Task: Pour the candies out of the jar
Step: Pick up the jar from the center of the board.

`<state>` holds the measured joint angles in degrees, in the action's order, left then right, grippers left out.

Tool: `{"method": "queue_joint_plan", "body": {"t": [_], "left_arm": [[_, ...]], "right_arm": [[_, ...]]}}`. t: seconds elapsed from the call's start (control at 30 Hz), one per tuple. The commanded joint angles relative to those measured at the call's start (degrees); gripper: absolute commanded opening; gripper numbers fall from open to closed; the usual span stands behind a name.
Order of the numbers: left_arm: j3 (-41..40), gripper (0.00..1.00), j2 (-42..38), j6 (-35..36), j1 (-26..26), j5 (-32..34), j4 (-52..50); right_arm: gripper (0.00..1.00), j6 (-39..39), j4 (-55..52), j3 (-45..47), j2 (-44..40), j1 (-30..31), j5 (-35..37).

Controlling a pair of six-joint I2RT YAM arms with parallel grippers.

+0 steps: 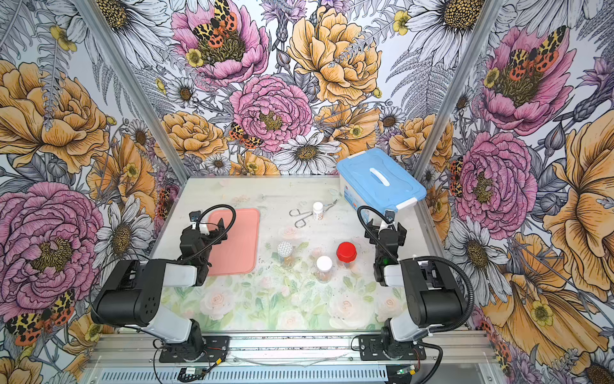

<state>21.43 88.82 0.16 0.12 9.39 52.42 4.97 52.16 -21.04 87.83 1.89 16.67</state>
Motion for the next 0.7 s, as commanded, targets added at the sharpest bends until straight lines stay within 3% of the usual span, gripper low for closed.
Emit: {"method": "queue_joint_plan", "body": {"t": [0.0,0.67], "left_arm": [[0.6,0.99,-0.3,0.0,-0.3,-1.0,0.1],[0.5,0.99,-0.4,-0.4,0.3,-2.2,0.2]], "right_arm": [[0.99,-0.9,1.5,0.2,0.3,0.3,-0.6],[1.00,-0.4,0.0,-0.4,0.3,-0.7,-2.8]]}}
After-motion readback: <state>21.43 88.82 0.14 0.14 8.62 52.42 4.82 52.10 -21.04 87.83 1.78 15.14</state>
